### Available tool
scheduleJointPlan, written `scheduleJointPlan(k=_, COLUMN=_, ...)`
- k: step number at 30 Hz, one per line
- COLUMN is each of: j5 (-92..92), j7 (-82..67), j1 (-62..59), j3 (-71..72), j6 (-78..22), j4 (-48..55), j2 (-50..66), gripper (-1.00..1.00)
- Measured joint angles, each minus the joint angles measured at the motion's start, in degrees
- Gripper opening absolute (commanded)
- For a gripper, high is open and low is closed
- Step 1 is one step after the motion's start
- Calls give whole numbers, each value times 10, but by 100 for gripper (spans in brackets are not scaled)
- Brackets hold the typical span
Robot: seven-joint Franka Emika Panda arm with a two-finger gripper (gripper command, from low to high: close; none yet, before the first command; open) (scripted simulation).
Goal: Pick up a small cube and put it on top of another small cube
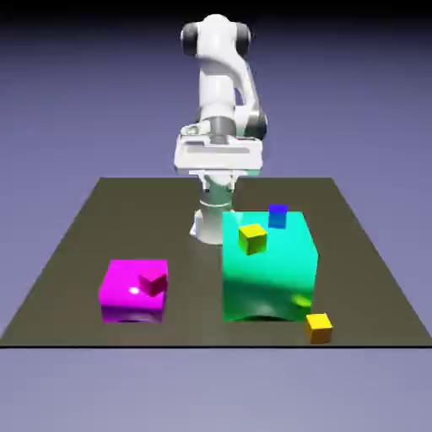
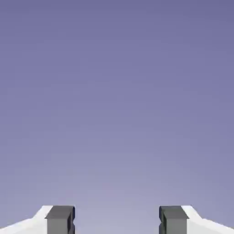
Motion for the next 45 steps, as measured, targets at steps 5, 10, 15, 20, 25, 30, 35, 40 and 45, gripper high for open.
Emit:
scheduleJointPlan(k=5, j5=-35, j7=47, j1=-18, j3=58, j6=-81, j4=82, j2=104, gripper=0)
scheduleJointPlan(k=10, j5=-70, j7=93, j1=-37, j3=115, j6=-163, j4=163, j2=208, gripper=0)
scheduleJointPlan(k=15, j5=-105, j7=140, j1=-53, j3=173, j6=-244, j4=245, j2=311, gripper=0)
scheduleJointPlan(k=20, j5=-140, j7=187, j1=-74, j3=231, j6=-325, j4=326, j2=415, gripper=0)
scheduleJointPlan(k=25, j5=-175, j7=234, j1=-92, j3=288, j6=-407, j4=408, j2=519, gripper=0)
scheduleJointPlan(k=30, j5=-209, j7=281, j1=-111, j3=346, j6=-488, j4=490, j2=623, gripper=0)
scheduleJointPlan(k=35, j5=-244, j7=327, j1=-129, j3=404, j6=-569, j4=571, j2=727, gripper=0)
scheduleJointPlan(k=40, j5=-269, j7=360, j1=-142, j3=444, j6=-626, j4=629, j2=800, gripper=0)
scheduleJointPlan(k=45, j5=-303, j7=376, j1=-129, j3=411, j6=-555, j4=598, j2=845, gripper=-100)
